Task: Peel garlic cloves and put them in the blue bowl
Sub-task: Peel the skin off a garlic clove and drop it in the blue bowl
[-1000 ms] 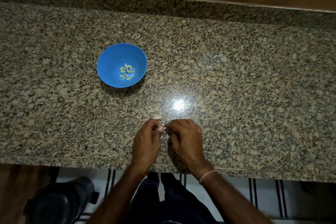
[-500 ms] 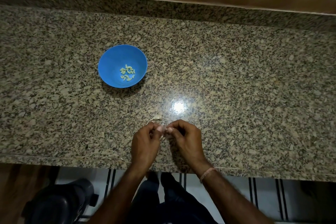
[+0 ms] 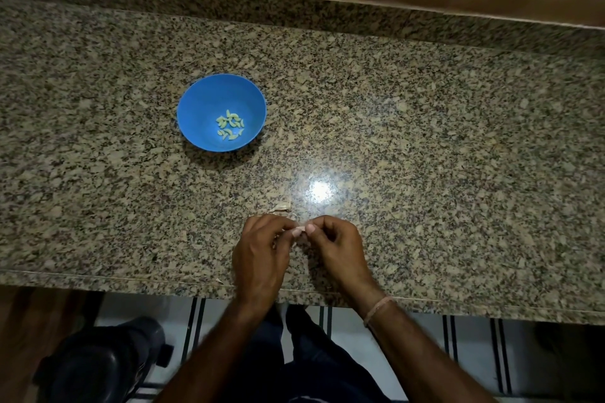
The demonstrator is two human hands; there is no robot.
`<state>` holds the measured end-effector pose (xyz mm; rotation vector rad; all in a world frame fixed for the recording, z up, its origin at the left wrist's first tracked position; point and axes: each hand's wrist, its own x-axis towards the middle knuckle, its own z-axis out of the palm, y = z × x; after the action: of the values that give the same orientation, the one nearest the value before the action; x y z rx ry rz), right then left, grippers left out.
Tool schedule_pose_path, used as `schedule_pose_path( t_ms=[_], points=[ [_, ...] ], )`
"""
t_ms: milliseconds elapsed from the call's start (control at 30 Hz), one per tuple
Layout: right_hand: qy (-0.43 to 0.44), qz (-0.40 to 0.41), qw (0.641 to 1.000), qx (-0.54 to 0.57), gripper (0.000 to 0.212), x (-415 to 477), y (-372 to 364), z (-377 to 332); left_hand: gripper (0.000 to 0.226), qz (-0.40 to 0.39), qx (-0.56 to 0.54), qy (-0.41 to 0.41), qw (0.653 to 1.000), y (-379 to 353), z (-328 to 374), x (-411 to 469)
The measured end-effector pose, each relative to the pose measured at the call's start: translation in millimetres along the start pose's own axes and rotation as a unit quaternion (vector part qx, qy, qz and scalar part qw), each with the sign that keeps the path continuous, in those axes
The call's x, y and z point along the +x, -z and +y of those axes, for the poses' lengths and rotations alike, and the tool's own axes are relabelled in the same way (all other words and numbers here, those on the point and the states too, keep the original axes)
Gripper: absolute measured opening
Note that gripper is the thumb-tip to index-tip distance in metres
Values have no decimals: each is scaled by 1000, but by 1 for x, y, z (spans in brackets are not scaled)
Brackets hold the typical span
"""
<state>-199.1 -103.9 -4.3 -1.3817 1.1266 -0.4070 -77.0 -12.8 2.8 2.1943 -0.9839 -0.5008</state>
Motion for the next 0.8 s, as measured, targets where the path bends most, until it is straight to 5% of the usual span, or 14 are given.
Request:
schedule_pose_path(
  t_ms=[100,200,367,467,600,667,800],
  points=[
    [43,35,994,-93,27,-1,-1,1,4,4,-21,50,999,2,-6,1],
    [113,55,960,-248,7,-3,1,4,4,-1,-46,79,996,3,-11,1],
    [90,-17,995,-41,17,-5,-5,-3,8,-47,-61,65,995,1,-12,1],
    [81,28,993,-77,5,-2,-8,3,20,-74,-98,58,991,1,-15,0],
    [127,21,985,-114,29,-3,-8,2,26,-71,-127,97,985,0,-27,-1],
    [108,-28,992,-64,23,-7,-14,-3,23,-84,-136,98,982,0,-28,0],
    [86,9,996,-35,5,-7,-25,-4,26,-88,-153,89,980,6,-24,2]
  ],
)
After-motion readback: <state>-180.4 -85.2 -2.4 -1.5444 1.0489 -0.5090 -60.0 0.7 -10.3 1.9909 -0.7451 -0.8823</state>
